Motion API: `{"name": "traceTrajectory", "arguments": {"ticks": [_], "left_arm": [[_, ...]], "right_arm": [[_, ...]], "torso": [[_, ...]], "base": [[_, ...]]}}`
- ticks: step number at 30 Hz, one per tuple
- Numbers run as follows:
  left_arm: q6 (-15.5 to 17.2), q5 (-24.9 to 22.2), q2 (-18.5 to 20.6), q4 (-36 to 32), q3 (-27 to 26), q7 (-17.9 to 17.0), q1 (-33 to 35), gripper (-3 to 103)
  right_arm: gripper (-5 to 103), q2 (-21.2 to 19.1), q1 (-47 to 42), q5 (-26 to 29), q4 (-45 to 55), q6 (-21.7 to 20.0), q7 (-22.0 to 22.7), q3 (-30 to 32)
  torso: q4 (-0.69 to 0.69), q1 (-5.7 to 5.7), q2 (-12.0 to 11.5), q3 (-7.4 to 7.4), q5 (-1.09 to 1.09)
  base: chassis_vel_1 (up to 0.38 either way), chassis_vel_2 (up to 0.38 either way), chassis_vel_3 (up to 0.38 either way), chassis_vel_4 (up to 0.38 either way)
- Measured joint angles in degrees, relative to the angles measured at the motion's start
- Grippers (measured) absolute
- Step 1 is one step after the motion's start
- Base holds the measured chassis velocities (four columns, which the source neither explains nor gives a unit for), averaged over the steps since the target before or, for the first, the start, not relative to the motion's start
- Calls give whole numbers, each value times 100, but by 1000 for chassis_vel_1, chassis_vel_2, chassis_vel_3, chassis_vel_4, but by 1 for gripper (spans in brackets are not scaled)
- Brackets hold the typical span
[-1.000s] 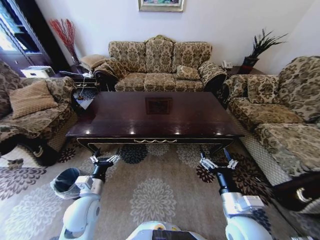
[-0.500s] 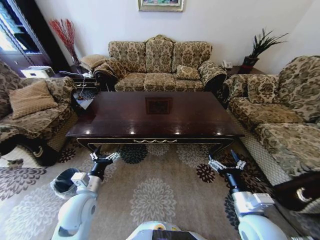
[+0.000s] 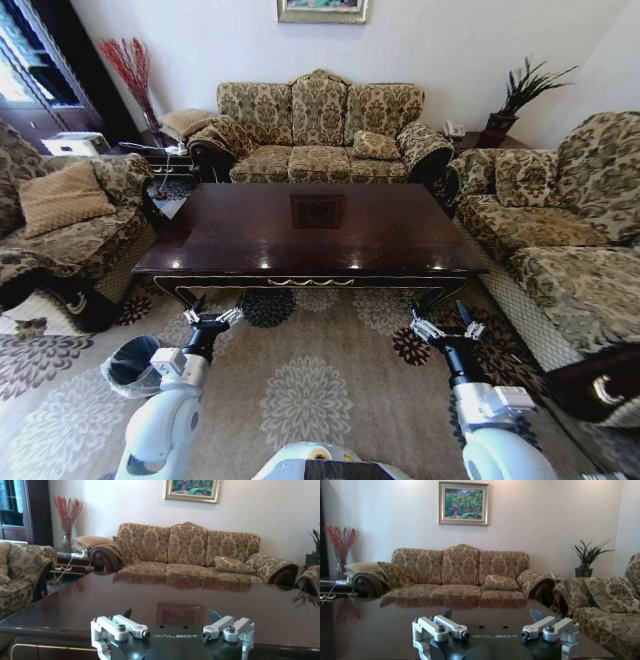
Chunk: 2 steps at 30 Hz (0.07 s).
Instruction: Move to the front of the table and place the trash on the table into the trash bin.
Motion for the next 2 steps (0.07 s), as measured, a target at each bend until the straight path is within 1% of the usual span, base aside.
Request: {"name": "traceTrajectory", "arguments": {"ticks": [2], "left_arm": [[-1,2,0,1,-1,0,0,100]], "right_arm": [[100,0,0,-1,-2,1,0,-1]], "torso": [[0,0,0,0,0]], "base": [[0,0,0,0]]}}
